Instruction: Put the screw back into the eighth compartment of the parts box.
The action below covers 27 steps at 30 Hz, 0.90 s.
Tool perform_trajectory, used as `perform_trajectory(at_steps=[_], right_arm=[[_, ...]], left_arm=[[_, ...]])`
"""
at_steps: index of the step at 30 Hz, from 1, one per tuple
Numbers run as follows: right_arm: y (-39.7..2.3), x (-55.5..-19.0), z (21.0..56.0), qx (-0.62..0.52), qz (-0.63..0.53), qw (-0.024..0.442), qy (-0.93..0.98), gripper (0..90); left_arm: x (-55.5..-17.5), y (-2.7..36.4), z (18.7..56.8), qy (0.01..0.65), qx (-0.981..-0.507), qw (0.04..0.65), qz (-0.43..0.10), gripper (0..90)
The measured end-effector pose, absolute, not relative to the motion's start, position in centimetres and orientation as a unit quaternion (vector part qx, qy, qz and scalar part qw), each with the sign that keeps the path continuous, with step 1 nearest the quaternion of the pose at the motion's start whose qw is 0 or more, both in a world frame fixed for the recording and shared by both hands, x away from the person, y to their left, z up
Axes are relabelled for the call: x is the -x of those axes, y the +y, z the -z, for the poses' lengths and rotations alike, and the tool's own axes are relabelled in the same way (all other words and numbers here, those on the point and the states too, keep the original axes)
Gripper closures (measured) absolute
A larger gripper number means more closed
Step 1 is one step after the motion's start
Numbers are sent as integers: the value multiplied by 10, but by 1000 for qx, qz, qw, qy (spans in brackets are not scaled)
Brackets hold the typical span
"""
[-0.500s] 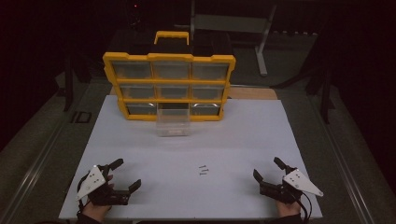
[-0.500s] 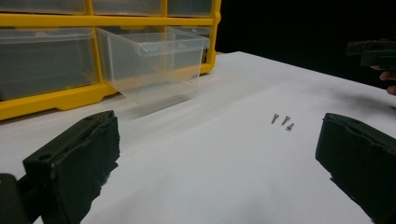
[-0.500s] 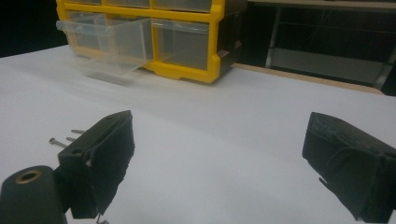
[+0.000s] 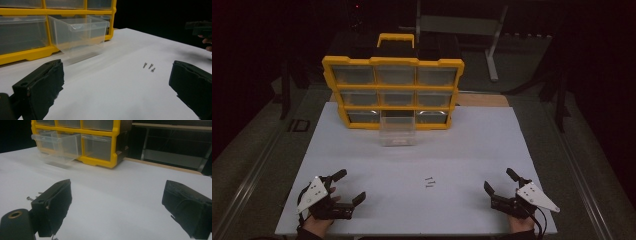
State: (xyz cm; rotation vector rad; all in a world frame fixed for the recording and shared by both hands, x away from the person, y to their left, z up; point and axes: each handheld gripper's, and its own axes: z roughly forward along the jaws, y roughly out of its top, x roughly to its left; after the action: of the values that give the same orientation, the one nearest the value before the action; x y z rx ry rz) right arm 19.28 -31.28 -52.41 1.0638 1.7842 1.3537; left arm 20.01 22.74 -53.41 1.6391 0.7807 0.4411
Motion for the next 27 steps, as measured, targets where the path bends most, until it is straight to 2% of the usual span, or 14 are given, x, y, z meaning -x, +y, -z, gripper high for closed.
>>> perform_trajectory(at_steps=[18, 27], right_arm=[[-313, -193, 523, -408, -520, 325, 677, 91], [-313, -193, 524, -408, -522, 322, 676, 91]], left_arm=[[-216, 201, 487, 301, -720, 603, -166, 0], [-230, 173, 472, 275, -741, 599, -127, 0]])
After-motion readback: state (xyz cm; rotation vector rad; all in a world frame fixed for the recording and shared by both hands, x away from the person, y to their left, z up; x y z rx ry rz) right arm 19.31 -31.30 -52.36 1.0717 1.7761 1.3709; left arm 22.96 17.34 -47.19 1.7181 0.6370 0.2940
